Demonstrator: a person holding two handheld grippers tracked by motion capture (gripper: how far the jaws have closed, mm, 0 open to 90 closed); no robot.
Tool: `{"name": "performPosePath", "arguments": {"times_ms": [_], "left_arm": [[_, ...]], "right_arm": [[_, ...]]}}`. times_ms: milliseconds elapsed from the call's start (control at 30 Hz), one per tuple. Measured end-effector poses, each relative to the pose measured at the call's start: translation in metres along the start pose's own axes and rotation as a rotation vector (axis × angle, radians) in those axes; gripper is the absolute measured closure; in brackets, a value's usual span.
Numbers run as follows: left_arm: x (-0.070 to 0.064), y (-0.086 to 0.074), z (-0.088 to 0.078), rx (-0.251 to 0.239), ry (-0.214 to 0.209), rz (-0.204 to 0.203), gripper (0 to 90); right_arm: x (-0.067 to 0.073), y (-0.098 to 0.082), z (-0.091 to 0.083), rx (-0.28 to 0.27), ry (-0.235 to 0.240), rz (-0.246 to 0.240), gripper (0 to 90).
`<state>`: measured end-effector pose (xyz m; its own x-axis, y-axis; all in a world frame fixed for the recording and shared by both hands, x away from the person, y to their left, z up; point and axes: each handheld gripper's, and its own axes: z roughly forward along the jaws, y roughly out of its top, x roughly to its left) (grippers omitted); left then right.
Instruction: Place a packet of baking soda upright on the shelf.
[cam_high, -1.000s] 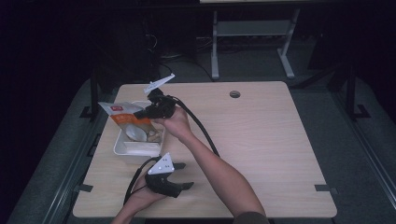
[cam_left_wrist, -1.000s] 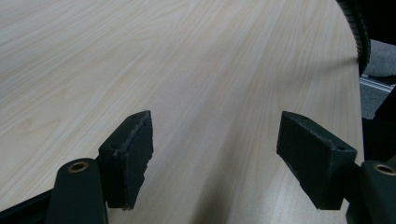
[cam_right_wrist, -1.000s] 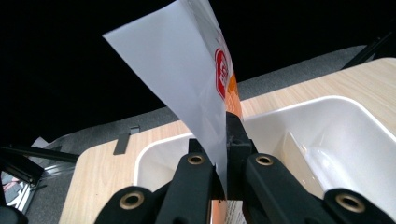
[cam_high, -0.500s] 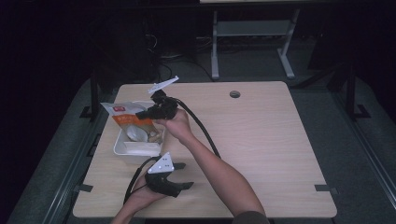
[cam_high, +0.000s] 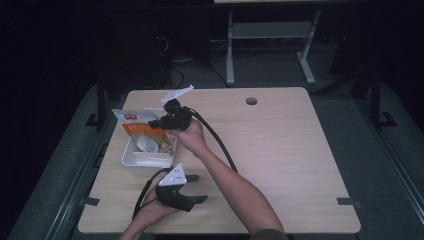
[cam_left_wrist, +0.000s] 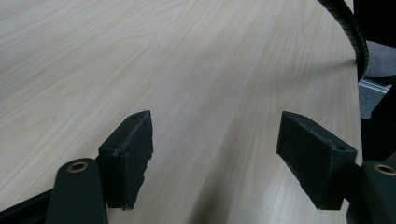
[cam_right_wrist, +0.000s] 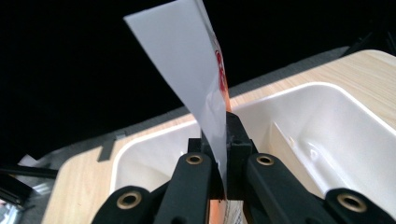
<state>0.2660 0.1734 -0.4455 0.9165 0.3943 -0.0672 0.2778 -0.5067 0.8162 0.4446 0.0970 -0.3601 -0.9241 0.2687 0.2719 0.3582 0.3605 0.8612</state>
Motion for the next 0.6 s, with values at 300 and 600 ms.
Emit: {"name": "performPosePath", "arguments": {"times_ms": [300,600], "left_arm": [[0.000,0.000,0.000,0.000,-0.003,0.004,26.4],[0.000,0.000,0.001,0.003,-0.003,-0.001,26.2]], "right_arm": [[-0.001,-0.003,-0.002,0.057,-0.018,-0.017,82.6],[-0.001,-0.017,-0.001,0.131,-0.016,-0.022,83.5]]}}
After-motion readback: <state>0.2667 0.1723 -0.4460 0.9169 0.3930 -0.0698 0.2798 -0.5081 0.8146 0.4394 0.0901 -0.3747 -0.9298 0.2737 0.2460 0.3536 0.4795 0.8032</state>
